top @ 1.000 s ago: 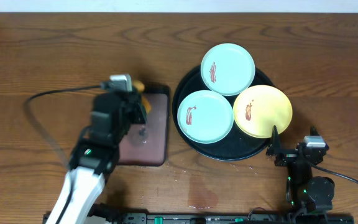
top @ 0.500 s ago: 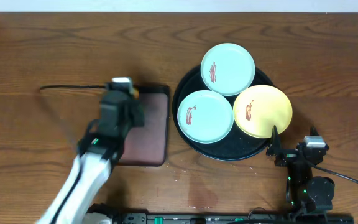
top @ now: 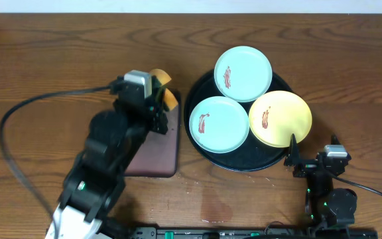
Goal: Clean dirty plates on tray and stack at the side
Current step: 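Carry the sponge with the left gripper onto the lower green plate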
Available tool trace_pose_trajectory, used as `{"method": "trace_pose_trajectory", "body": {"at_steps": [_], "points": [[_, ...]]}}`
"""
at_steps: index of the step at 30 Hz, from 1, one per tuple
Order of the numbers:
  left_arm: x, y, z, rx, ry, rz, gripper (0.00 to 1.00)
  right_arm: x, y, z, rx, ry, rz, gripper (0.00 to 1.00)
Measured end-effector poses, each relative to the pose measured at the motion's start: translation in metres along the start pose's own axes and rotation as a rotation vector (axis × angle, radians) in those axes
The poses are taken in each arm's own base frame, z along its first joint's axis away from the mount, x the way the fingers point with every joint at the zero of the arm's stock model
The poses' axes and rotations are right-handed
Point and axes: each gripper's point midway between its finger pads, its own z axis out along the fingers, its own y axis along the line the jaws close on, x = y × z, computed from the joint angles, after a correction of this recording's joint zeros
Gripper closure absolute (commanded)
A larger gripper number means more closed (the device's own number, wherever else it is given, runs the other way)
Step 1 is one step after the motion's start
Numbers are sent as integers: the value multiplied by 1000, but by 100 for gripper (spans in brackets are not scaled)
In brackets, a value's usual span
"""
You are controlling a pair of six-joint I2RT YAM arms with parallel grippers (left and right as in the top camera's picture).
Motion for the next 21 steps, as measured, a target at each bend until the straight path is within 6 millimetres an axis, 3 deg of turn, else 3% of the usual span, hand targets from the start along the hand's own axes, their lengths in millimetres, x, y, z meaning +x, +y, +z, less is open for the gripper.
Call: {"method": "trace_pose_trajectory", "body": {"at_steps": [3, 6, 11, 14, 18, 21], "points": [[5, -12, 4, 34, 20, -37, 92, 0, 0, 0, 0, 0, 0, 1], [37, -14, 30, 25, 126, -112, 93, 0, 0, 0, 0, 0, 0, 1], [121, -15, 85, -29, 352, -224, 92, 0, 0, 0, 0, 0, 0, 1], [172, -16, 108, -58, 467, -243, 93, 0, 0, 0, 0, 0, 0, 1], [230, -19, 125, -87, 576, -267, 92, 0, 0, 0, 0, 0, 0, 1], [256, -25, 127, -94, 629, -272, 92, 0, 0, 0, 0, 0, 0, 1]]}}
